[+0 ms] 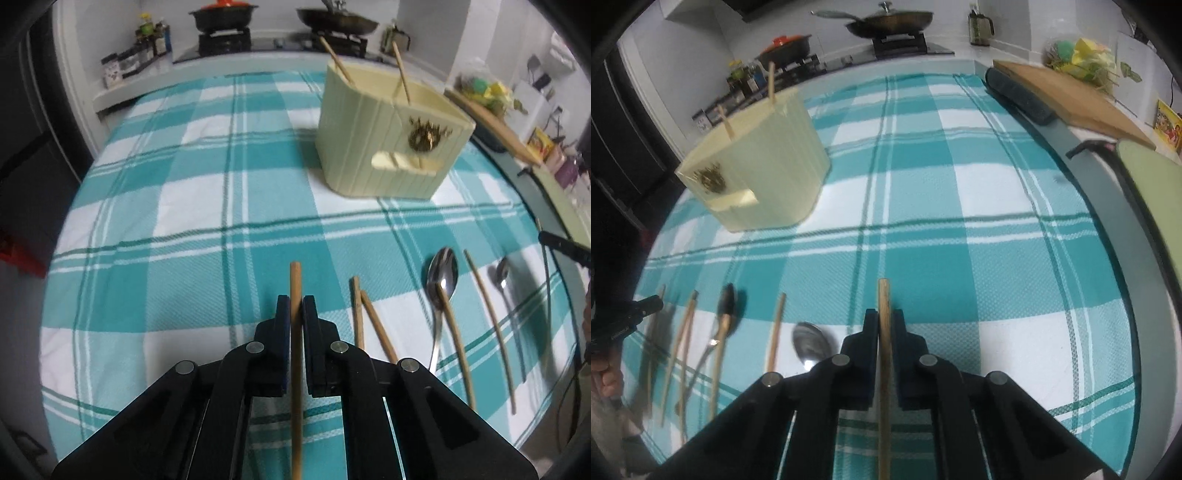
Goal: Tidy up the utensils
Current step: 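Lift both chopsticks and lower them into the cream holder, then open the left tool to release its chopstick while the right tool releases too, then move both open tools down toward the chopsticks and spoons on the cloth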
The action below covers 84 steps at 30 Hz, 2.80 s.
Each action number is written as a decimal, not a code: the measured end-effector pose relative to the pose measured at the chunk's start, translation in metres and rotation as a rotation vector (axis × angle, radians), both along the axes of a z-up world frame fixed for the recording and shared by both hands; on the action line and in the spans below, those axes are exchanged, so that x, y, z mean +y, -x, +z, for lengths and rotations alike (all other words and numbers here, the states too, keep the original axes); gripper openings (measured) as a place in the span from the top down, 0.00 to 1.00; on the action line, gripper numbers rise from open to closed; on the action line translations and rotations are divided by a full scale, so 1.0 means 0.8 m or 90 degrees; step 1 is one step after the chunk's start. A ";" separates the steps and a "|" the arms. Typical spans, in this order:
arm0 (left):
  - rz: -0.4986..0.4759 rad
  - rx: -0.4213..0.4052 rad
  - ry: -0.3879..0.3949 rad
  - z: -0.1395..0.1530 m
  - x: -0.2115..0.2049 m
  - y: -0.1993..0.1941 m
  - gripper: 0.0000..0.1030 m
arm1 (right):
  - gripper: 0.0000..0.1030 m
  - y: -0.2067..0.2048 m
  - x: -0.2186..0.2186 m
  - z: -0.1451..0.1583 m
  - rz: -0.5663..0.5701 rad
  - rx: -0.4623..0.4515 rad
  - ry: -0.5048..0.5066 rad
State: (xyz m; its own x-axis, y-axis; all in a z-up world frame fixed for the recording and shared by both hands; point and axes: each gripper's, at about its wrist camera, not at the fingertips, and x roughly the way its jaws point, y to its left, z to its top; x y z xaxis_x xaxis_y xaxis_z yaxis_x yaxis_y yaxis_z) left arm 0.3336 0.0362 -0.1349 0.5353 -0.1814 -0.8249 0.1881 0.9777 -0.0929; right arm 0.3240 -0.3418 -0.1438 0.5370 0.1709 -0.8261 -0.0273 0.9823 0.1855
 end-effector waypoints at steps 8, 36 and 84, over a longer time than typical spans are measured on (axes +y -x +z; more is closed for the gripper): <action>0.014 -0.158 0.073 0.134 0.023 0.041 0.95 | 0.93 0.048 0.035 0.140 0.056 -0.160 -0.008; -0.032 -0.347 0.103 0.315 -0.060 -0.051 0.96 | 0.93 -0.026 0.137 0.331 0.116 -0.420 0.059; 0.019 -0.109 0.042 0.024 -0.013 0.183 0.07 | 0.46 0.168 0.108 0.074 0.062 -0.156 0.163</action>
State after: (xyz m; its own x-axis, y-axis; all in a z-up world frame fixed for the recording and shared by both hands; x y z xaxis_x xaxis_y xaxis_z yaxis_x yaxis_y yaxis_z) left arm 0.1868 0.0262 -0.1153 0.6731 -0.2143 -0.7078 0.1774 0.9759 -0.1268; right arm 0.1895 -0.2557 -0.0844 0.7152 0.0358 -0.6980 -0.1364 0.9866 -0.0892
